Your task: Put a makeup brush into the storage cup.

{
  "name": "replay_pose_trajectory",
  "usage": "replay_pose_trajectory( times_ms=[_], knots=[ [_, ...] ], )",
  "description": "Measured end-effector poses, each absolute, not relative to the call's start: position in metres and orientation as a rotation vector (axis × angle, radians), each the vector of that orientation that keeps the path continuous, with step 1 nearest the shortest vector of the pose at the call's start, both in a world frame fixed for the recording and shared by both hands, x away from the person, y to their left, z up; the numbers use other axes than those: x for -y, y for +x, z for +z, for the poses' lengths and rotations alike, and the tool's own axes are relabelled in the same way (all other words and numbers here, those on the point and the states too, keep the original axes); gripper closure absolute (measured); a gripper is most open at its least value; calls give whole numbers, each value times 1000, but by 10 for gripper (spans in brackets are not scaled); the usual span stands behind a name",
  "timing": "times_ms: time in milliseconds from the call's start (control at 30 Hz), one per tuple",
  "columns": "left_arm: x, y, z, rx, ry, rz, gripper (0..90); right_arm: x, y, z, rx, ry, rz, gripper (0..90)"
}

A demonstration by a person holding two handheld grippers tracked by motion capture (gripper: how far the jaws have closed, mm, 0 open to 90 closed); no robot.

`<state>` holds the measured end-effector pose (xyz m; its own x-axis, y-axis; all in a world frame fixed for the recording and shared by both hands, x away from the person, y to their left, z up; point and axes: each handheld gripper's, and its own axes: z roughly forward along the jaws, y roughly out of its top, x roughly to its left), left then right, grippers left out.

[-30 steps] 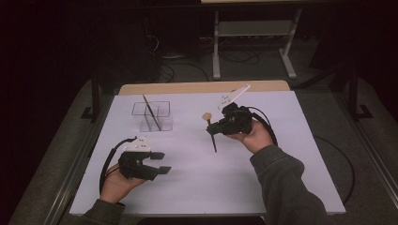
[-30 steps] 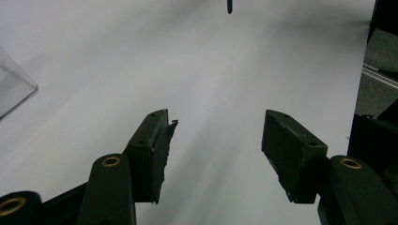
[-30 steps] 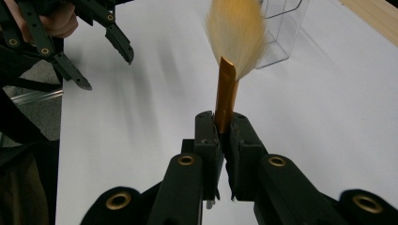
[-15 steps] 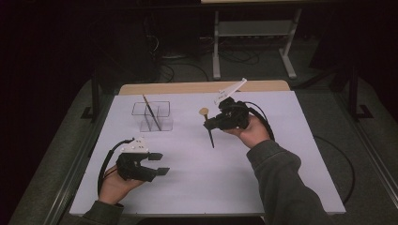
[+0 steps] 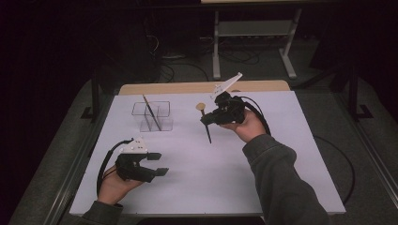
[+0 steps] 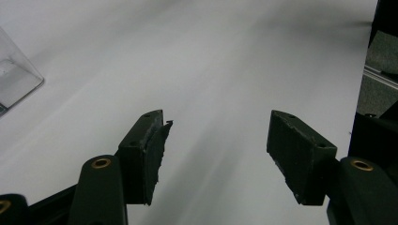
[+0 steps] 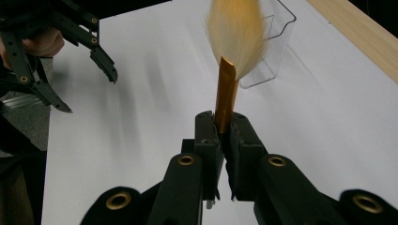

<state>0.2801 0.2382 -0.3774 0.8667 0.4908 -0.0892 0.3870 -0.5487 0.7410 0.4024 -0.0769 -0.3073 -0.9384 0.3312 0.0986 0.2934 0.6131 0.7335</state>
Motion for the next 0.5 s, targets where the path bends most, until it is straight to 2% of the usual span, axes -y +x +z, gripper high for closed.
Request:
replay_pose_trajectory(
  times_ms=[500],
  knots=[
    [-240,279,-377,-642,2196,166,352,65,417,-300,-2782,526,1243,827]
  ],
)
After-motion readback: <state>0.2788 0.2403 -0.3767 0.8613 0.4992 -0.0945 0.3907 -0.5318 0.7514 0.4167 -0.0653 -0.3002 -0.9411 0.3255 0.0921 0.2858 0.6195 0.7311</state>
